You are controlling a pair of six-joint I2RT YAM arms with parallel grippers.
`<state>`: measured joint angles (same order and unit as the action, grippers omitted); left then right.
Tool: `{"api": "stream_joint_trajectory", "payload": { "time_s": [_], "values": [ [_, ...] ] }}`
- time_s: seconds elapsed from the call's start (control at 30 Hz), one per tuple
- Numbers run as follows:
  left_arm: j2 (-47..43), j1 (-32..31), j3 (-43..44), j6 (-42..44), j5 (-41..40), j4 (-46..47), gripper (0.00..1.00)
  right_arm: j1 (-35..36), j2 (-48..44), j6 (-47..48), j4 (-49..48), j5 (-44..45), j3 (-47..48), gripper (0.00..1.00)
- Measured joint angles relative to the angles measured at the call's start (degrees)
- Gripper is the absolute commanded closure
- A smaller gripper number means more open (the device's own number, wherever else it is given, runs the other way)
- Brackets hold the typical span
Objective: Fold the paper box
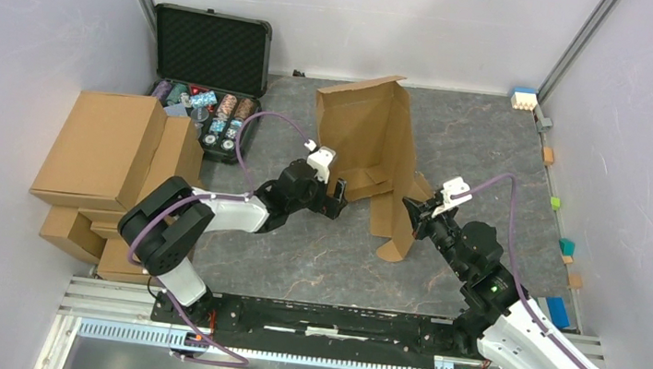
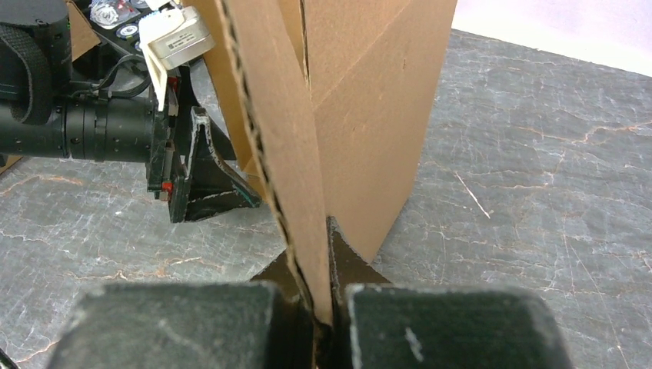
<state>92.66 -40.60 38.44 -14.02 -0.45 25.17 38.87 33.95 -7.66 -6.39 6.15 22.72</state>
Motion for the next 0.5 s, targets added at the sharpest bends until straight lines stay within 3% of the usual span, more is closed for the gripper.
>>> {"api": "stream_joint_trajectory", "payload": {
  "time_s": [0.3, 0.5],
  "values": [
    [2.23, 0.0, 2.69, 0.02, -3.48, -2.64, 0.02, 0.02, 0.2, 0.0, 0.76, -0.15, 0.11, 1.0],
    [4.15, -0.04, 4.07, 0.44, -4.68, -3.34, 0.17, 0.02, 0.31, -0.02, 1.38, -0.17, 0.42, 1.0]
  ]
}}
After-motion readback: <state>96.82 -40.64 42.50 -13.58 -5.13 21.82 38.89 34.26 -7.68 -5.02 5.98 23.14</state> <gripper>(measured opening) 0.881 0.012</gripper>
